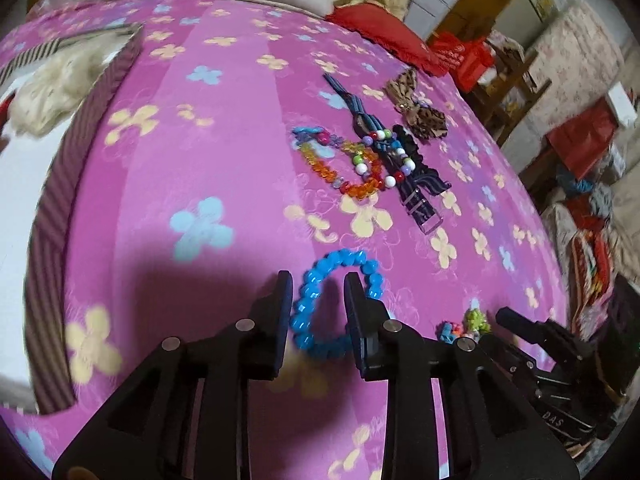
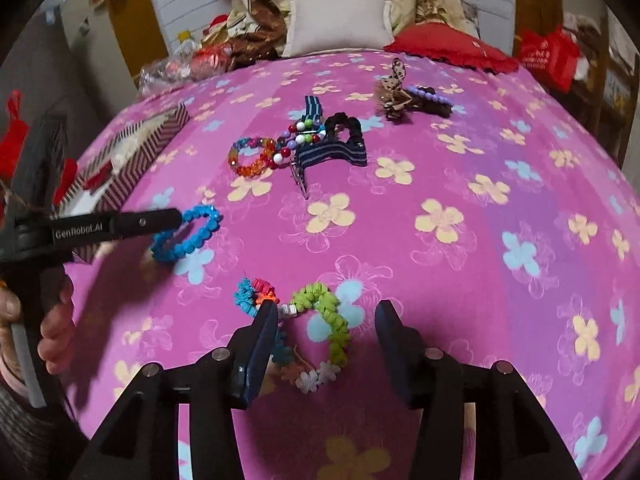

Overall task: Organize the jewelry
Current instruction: 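Grasp the blue bead bracelet with the left tool while the right tool grasps the green beaded bracelet, then carry the blue bracelet with the left tool while the right tool carries the green bracelet to the box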

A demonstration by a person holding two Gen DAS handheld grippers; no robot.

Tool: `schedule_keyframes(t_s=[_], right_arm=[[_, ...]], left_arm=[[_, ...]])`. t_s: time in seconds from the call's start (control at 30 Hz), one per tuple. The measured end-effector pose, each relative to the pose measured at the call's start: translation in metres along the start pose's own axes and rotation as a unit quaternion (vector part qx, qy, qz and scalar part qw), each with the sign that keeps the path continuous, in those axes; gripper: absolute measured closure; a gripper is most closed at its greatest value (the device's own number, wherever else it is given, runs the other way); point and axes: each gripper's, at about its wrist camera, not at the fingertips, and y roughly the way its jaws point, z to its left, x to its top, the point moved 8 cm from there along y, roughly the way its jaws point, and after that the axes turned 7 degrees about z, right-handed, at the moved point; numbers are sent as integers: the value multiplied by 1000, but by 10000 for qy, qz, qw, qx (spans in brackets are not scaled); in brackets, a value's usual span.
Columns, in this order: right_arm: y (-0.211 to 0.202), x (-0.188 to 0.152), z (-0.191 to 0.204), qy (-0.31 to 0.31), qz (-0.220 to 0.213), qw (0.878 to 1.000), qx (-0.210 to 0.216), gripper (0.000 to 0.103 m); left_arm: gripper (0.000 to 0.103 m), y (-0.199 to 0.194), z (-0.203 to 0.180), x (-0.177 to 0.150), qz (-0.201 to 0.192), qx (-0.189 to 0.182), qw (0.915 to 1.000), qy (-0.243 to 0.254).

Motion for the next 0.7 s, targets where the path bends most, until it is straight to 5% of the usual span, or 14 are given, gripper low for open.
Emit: schedule_keyframes(t_s=[0.17, 0.2, 0.27, 0.33, 0.5, 0.7], right_arm=[[9, -1, 6, -177, 5, 9998, -80, 61], [9, -1, 8, -203, -33, 9997, -94, 66], [8, -1, 15, -281, -39, 9996, -25, 88], [10, 1, 22, -392, 12, 9992, -92, 95], [2, 9, 28, -401, 5, 9992, -33, 96], [-31, 26, 29, -302, -231, 9992, 145, 97]], left_arm=[[78, 6, -7, 3, 41, 137, 9994, 299], [78, 6, -8, 3, 45, 213, 9991, 364], [96, 10, -12, -1, 97, 492, 9971, 579], [96, 11, -18, -5, 108, 561, 9959, 698], [96, 1, -27, -11, 61, 513, 9957, 768], [96, -49, -31, -5, -503, 154, 9968, 595]])
